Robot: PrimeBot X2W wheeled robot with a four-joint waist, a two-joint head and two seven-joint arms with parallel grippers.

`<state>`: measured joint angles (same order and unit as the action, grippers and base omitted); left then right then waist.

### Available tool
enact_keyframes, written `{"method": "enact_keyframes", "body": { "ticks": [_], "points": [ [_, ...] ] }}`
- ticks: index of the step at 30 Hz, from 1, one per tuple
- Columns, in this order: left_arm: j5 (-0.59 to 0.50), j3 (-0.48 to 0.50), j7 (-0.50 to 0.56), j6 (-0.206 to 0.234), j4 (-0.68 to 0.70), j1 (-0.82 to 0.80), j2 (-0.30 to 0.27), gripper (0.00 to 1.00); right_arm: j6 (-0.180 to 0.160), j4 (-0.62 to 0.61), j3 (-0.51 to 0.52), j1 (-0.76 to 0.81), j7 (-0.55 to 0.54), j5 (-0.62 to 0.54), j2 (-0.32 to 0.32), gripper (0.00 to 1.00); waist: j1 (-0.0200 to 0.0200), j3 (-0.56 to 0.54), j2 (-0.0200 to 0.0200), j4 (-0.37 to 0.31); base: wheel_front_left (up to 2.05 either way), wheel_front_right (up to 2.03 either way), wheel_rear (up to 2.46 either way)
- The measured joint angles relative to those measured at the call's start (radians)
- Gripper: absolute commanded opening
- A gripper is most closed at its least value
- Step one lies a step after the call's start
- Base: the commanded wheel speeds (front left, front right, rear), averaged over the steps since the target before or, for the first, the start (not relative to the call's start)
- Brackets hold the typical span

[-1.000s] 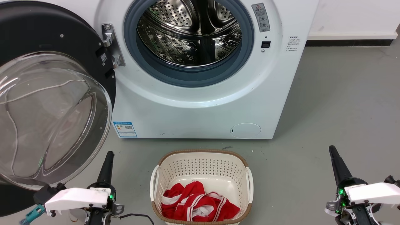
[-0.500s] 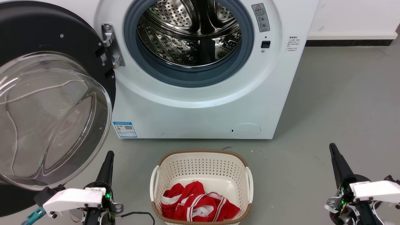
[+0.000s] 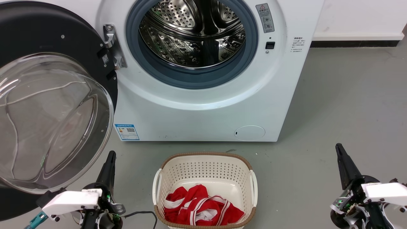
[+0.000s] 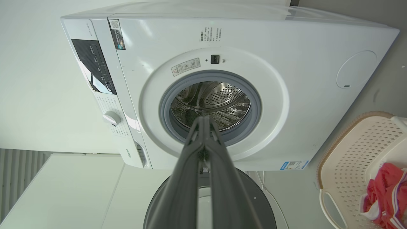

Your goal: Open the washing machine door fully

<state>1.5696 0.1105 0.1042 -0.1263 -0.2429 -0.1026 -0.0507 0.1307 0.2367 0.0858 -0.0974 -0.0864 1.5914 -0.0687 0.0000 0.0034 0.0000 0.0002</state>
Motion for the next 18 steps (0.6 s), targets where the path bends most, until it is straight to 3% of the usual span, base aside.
{"method": "enact_keyframes", "body": {
  "ticks": [18],
  "points": [
    [0.043,0.003,0.011,-0.003,-0.004,-0.002,0.000,0.00,0.000,0.007,0.007,-0.003,-0.011,0.039,0.002,0.00,0.0000,0.000,0.0000,0.000,0.00,0.00,0.00]
  ]
}}
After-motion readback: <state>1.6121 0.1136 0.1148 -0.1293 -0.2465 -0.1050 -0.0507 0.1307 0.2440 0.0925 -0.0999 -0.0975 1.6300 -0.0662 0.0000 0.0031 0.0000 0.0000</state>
